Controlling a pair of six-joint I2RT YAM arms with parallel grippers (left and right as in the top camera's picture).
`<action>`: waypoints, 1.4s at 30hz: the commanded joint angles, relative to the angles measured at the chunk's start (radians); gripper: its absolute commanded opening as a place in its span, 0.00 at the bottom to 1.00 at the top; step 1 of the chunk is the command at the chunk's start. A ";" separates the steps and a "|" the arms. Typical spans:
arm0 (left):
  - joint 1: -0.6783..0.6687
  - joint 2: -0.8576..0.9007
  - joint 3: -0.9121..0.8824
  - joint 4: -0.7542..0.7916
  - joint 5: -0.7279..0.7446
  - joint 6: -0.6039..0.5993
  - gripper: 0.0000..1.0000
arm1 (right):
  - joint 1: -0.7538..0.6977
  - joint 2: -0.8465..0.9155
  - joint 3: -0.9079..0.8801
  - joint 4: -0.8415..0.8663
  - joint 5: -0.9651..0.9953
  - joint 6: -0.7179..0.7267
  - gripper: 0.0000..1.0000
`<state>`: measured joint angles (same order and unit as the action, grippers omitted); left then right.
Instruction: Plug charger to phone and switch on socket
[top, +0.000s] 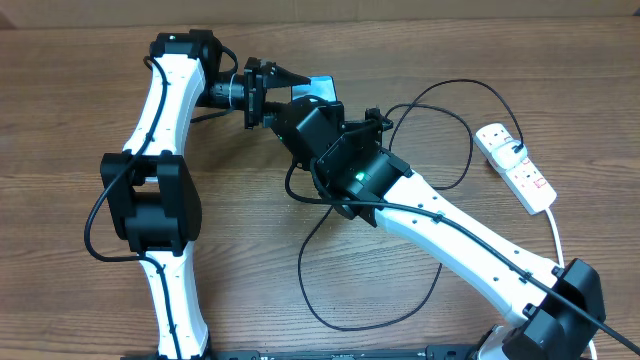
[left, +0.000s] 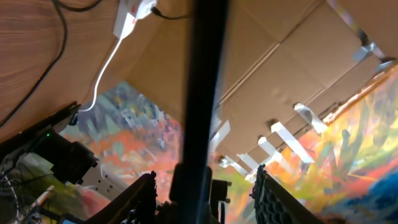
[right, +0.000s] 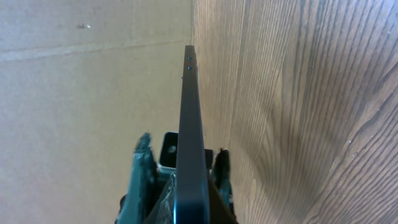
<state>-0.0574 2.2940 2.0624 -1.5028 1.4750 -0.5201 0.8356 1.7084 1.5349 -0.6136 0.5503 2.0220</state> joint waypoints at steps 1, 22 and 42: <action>-0.002 0.004 0.023 0.004 -0.081 -0.065 0.45 | -0.005 -0.048 0.019 0.014 0.031 0.080 0.04; -0.002 0.004 0.023 0.068 -0.081 -0.112 0.26 | -0.005 -0.048 0.019 -0.001 -0.006 0.080 0.04; -0.002 0.004 0.023 0.069 -0.123 -0.117 0.10 | -0.005 -0.048 0.019 0.000 -0.048 0.080 0.04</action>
<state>-0.0574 2.2940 2.0628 -1.4345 1.3594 -0.6304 0.8337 1.7084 1.5349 -0.6247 0.4950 2.0228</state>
